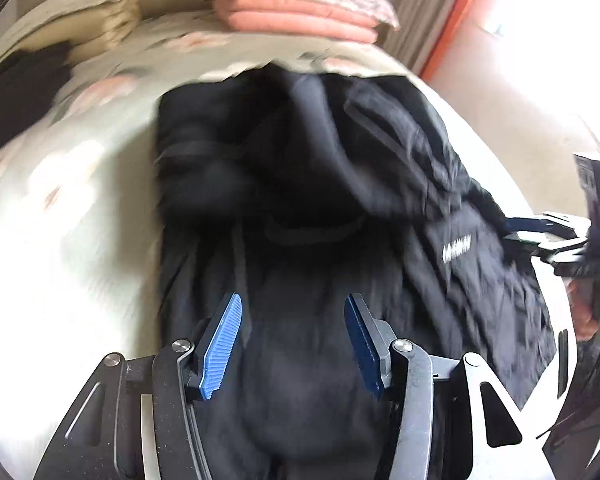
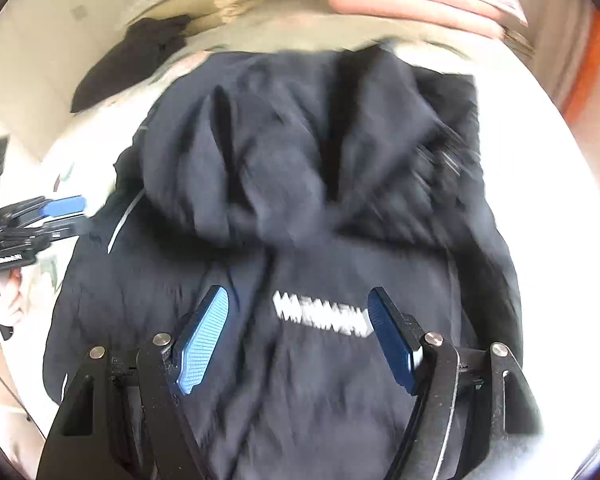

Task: Fold large clothes
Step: 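Move both grippers to the jacket hem, then grasp the jacket hem with both grippers and lift it toward the collar, then lay the hem over the jacket and release both grippers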

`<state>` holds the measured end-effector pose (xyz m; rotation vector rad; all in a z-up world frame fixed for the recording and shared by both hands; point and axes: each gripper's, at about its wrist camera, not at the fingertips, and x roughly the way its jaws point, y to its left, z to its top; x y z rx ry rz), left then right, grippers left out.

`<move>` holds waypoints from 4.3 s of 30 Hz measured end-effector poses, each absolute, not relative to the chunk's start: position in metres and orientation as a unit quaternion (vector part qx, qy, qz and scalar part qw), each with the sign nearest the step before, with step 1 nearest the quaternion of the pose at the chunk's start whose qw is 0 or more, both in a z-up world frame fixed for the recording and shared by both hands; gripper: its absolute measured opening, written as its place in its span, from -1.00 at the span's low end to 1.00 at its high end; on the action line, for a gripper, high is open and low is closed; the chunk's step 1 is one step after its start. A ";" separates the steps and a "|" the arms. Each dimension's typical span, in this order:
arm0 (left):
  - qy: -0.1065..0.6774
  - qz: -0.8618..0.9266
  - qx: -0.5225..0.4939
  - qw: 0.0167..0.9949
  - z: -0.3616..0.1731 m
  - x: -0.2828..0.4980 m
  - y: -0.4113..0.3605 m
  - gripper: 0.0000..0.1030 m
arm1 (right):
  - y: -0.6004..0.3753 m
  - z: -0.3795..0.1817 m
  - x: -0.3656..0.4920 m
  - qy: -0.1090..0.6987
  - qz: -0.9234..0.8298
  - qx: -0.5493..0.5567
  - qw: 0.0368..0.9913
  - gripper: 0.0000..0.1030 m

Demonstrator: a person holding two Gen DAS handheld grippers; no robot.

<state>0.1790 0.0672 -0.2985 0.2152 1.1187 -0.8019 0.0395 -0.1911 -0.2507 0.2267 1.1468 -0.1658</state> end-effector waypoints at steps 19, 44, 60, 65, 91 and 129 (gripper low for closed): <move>0.647 -0.268 -0.032 0.713 -0.362 0.099 0.231 0.08 | -0.280 -0.285 -0.194 0.621 -0.235 0.242 0.707 0.49; 0.696 -0.301 -0.069 0.648 -0.395 0.062 0.207 -0.76 | -0.283 -0.308 -0.202 0.647 -0.034 0.219 0.730 -0.40; 0.609 -0.365 -0.130 0.692 -0.281 0.114 0.167 -0.86 | -0.280 -0.203 -0.156 0.602 -0.012 0.195 0.775 -0.75; 0.565 -0.379 -0.137 0.721 -0.243 0.148 0.148 -0.86 | -0.290 -0.161 -0.119 0.568 -0.023 0.198 0.798 -0.75; 0.573 -0.247 -0.219 0.750 -0.302 0.444 0.042 -0.77 | -0.462 -0.189 0.202 0.531 -0.069 0.217 0.816 -0.75; 0.626 -0.335 -0.249 0.659 -0.233 0.508 0.117 0.54 | -0.424 -0.128 0.167 0.496 -0.046 0.146 0.855 0.63</move>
